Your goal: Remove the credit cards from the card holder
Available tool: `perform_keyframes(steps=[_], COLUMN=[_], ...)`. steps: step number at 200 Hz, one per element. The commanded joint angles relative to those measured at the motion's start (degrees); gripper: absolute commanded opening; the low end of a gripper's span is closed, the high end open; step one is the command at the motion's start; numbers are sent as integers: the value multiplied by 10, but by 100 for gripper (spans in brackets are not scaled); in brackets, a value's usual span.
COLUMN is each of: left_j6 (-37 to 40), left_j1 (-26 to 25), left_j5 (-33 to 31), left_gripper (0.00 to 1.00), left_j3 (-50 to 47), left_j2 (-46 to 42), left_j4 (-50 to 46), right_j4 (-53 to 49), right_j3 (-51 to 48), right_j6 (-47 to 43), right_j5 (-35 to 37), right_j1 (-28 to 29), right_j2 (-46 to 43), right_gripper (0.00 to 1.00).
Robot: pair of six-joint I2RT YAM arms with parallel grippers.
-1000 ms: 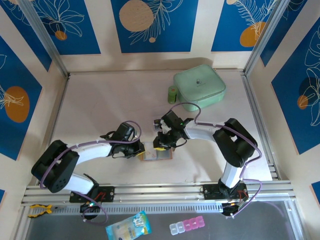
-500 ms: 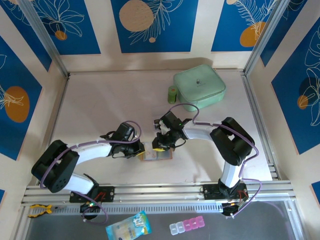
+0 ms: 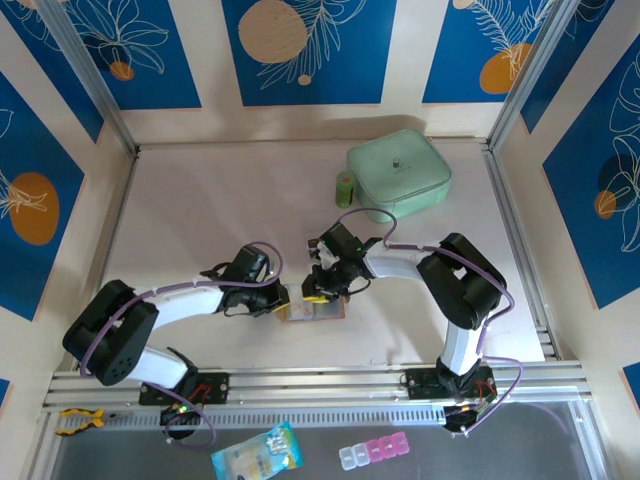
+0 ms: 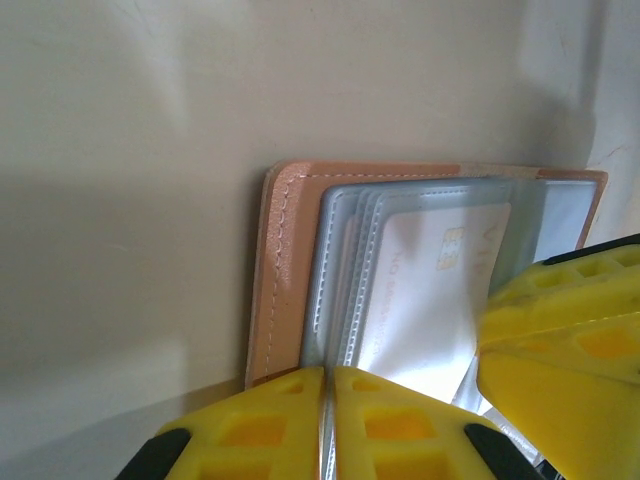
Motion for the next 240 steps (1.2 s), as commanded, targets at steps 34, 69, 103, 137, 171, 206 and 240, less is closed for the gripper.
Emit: perform_keyframes(steps=[34, 69, 103, 137, 171, 206, 240], left_j6=[9, 8, 8, 9, 11, 18, 23], left_j1=[6, 6, 7, 6, 8, 9, 7], left_j5=[5, 6, 5, 3, 0, -5, -8], left_gripper=[12, 12, 12, 12, 11, 12, 12], left_j3=[-10, -9, -8, -6, -2, 12, 30], left_j2=[8, 7, 7, 3, -10, -26, -37], left_j4=[-10, -10, -11, -14, -20, -43, -64], right_j4=[-50, -51, -51, -51, -52, -52, -47], right_j3=[16, 16, 15, 14, 13, 10, 2], right_j6=[-14, -18, -19, -22, -20, -20, -17], right_j5=[38, 43, 44, 43, 43, 43, 39], right_j1=[5, 3, 3, 4, 2, 1, -6], right_j2=[-11, -22, -24, -26, -36, -52, -64], right_gripper=[26, 26, 26, 26, 26, 26, 26])
